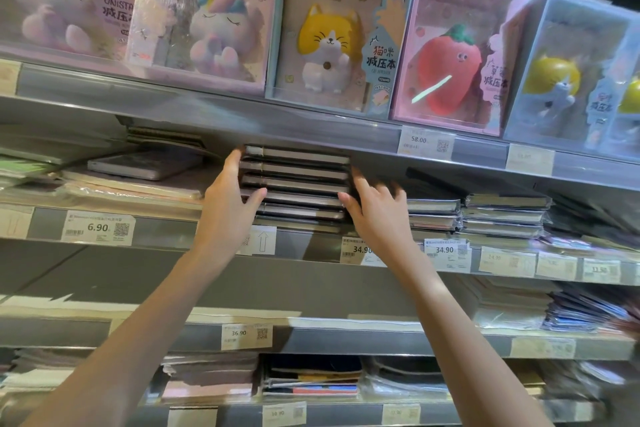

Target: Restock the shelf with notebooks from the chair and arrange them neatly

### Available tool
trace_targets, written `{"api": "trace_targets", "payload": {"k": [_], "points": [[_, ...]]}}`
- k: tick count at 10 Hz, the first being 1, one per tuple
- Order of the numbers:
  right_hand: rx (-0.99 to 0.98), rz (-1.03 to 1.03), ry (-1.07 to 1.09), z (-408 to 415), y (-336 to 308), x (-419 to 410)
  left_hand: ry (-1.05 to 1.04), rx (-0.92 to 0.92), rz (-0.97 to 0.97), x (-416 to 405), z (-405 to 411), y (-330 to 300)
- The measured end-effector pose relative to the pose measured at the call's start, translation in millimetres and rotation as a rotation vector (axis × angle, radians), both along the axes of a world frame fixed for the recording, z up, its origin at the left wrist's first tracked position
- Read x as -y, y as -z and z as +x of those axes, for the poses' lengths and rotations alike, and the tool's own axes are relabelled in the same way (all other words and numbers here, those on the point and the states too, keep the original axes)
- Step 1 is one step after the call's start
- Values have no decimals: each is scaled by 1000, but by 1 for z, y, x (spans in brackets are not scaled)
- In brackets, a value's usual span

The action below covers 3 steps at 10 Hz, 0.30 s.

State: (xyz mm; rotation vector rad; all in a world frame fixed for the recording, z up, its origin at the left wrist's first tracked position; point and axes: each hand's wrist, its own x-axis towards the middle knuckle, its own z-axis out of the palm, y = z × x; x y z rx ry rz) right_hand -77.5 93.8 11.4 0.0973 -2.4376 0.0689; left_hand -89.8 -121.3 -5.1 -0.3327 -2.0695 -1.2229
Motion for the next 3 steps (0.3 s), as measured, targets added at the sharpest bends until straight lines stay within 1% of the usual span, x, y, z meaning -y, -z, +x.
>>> {"api": "trace_targets", "payload": {"k": [1, 2, 3], "points": [[-60, 8, -23, 4, 11, 0, -54, -92, -91, 0, 8, 6], [-100, -38, -77, 13, 16, 2, -157, -125, -196, 5, 18, 10], [-127, -73, -104, 19, 24, 3, -185, -145, -283, 6, 26, 21]]}}
